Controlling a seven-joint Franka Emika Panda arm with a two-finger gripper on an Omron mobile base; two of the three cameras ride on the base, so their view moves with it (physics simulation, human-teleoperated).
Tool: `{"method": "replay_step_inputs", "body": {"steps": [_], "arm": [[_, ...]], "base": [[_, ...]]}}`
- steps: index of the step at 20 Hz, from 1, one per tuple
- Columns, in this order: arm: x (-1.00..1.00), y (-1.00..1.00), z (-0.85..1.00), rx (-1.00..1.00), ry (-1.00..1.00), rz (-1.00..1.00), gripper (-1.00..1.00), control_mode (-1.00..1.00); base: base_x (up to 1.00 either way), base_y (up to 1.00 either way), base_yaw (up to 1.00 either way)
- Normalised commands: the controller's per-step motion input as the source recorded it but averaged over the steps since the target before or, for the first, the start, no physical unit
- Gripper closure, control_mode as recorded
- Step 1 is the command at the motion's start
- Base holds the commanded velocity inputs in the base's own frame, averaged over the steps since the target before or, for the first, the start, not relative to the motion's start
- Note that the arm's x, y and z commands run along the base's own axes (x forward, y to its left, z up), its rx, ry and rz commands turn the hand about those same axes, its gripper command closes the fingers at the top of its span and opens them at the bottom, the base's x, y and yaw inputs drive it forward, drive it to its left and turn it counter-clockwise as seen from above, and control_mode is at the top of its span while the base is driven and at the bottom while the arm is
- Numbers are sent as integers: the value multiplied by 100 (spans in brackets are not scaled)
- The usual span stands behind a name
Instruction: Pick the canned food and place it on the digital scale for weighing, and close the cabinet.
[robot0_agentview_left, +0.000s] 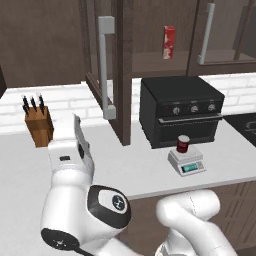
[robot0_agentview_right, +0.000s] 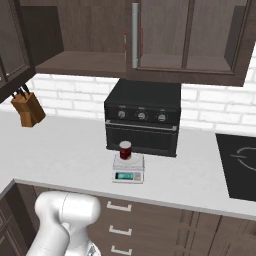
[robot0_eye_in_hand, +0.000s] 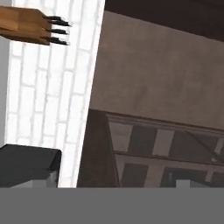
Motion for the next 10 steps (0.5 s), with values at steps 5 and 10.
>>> {"method": "replay_step_inputs", "body": {"steps": [5, 10], "arm": [[38, -3, 7, -3, 0, -25, -100, -100], [28, 1, 21, -3, 2, -19, -100, -100]], "base": [[0, 0, 0], [0, 0, 0]]}}
